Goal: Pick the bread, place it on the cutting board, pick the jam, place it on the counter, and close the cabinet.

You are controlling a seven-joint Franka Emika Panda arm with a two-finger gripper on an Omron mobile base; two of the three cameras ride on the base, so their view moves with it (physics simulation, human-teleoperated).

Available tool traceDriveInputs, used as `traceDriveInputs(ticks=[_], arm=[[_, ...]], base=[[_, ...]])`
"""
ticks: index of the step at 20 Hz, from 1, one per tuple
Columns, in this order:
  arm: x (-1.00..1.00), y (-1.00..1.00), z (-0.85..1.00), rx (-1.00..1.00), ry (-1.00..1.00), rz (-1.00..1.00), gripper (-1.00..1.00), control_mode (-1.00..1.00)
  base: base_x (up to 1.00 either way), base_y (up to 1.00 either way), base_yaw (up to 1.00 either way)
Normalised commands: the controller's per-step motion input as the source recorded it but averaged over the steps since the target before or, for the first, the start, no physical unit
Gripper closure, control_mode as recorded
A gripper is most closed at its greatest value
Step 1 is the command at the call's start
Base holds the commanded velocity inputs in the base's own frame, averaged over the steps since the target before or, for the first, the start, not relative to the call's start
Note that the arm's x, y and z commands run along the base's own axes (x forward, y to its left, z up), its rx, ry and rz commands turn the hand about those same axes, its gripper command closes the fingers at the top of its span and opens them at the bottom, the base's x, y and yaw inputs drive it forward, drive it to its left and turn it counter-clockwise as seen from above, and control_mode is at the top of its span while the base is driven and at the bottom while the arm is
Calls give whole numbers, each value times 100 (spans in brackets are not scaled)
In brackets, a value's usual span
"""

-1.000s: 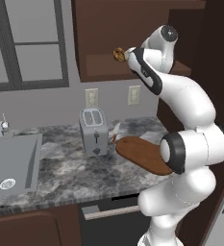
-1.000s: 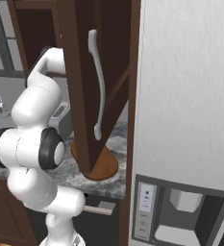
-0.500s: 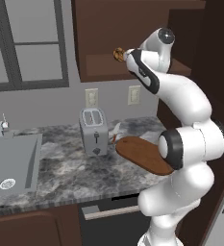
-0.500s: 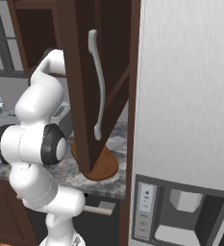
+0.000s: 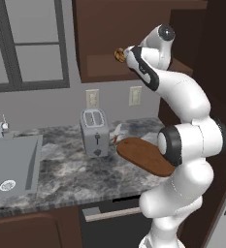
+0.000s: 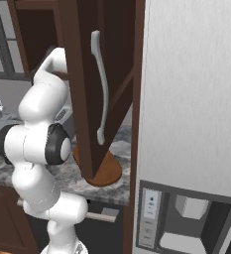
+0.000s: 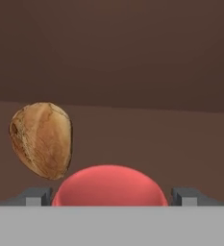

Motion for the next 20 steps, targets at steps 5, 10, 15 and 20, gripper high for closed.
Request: traceDriveInputs(ticks=[5,10,15,20], arm=[[0,0,-1,0,0,0,100,-100],[-3,0,0,0,0,0,100,-100],[-55,0,0,0,0,0,100,-100],[-80,0,0,0,-2,0,100,-100]], base=[[0,0,0],[0,0,0],[0,0,0],[0,0,0]])
